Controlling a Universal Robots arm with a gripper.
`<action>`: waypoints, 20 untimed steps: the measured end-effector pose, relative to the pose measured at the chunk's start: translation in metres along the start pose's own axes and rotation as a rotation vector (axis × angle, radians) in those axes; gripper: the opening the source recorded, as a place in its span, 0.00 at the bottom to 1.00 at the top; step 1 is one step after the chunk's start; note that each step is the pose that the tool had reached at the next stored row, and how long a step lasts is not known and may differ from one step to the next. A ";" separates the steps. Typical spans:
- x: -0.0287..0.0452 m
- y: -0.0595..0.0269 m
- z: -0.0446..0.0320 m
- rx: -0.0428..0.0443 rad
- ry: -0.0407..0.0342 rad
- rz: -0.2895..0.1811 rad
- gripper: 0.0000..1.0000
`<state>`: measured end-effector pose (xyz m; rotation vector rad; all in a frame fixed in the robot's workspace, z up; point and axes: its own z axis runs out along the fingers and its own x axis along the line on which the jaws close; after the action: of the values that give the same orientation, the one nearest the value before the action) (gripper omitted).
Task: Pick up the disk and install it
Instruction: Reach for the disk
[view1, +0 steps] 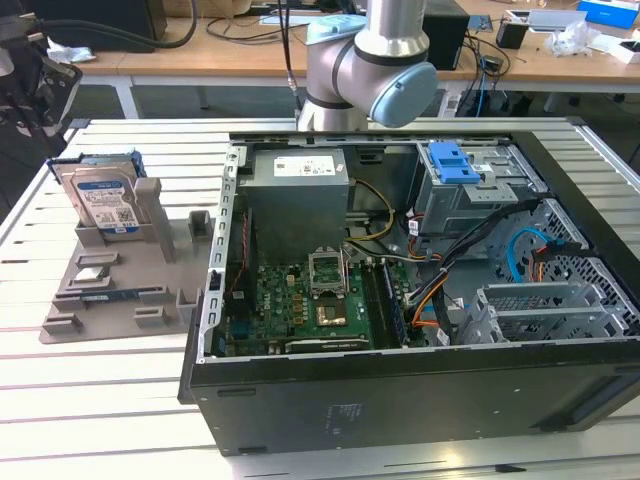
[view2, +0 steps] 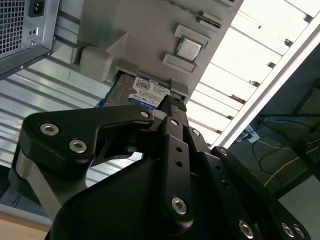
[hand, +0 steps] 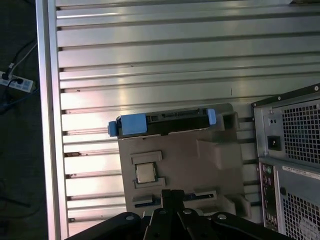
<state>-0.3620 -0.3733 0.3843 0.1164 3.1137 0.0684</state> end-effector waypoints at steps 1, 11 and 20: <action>0.0024 0.0007 0.0006 -0.0001 0.0000 0.000 0.11; 0.0099 0.0029 0.0141 0.0002 -0.0001 0.000 0.11; 0.0100 0.0029 0.0157 0.0003 0.0000 0.000 0.11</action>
<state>-0.3714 -0.3690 0.3686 0.1166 3.1137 0.0678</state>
